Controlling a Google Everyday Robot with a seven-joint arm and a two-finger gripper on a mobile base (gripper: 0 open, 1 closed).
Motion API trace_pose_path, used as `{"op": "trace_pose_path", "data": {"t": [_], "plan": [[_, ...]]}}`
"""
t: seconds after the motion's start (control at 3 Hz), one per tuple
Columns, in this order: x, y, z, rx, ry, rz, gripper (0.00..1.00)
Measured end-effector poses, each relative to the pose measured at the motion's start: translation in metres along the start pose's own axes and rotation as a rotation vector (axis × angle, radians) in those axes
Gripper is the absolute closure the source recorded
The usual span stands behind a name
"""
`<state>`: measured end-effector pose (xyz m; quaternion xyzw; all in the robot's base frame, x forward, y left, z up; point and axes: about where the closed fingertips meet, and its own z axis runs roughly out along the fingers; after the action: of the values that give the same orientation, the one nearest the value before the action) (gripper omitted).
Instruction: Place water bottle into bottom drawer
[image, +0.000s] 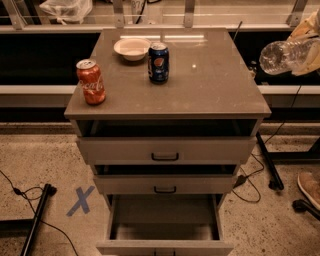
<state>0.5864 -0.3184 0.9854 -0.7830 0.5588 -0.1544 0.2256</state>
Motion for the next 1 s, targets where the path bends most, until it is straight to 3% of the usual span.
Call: {"op": "trace_pose_path", "data": {"t": [0.33,0.67,1.0], "plan": [[-0.019,-0.017,0.0,0.015,0.015,0.078,1.0],[-0.05,0.014,-0.036,-0.017,0.124,0.163,1.0],[-0.082,0.089,-0.02,-0.187,0.121,0.297,1.0]]}}
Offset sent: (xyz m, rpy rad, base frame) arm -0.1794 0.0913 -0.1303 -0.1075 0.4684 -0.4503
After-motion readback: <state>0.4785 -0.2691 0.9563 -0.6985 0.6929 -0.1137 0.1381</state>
